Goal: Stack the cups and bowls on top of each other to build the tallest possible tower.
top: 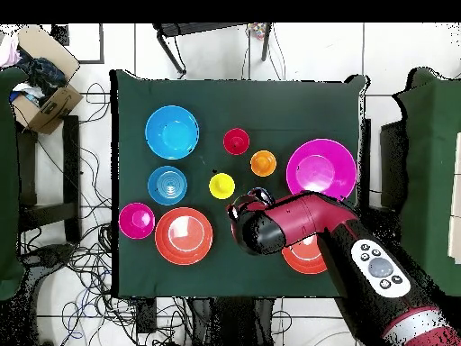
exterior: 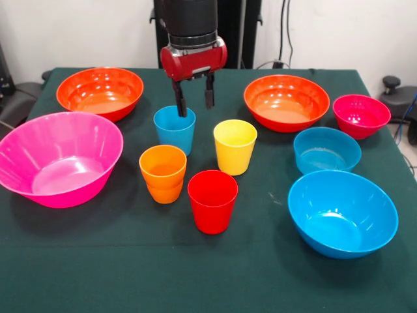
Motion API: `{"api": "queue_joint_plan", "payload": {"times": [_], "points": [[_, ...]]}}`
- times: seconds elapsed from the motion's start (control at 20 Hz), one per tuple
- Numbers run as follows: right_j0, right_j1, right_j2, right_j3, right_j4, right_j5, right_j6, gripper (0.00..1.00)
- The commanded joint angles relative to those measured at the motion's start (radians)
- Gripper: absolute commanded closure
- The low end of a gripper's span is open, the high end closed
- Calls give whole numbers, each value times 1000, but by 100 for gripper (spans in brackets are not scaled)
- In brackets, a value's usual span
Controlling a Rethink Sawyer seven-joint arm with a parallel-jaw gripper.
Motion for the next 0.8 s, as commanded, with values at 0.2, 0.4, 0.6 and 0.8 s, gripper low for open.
{"api": "queue_joint_plan", "payload": {"times": [0.2, 0.4, 0.6, 0.8], "points": [[43, 48, -11, -57, -113, 109, -163, 0], [52, 68, -28, -75, -150, 94, -159, 0], [50, 83, -38, -83, -176, 87, -148, 0], [56, 97, -55, -87, -213, 86, -141, 0]]}}
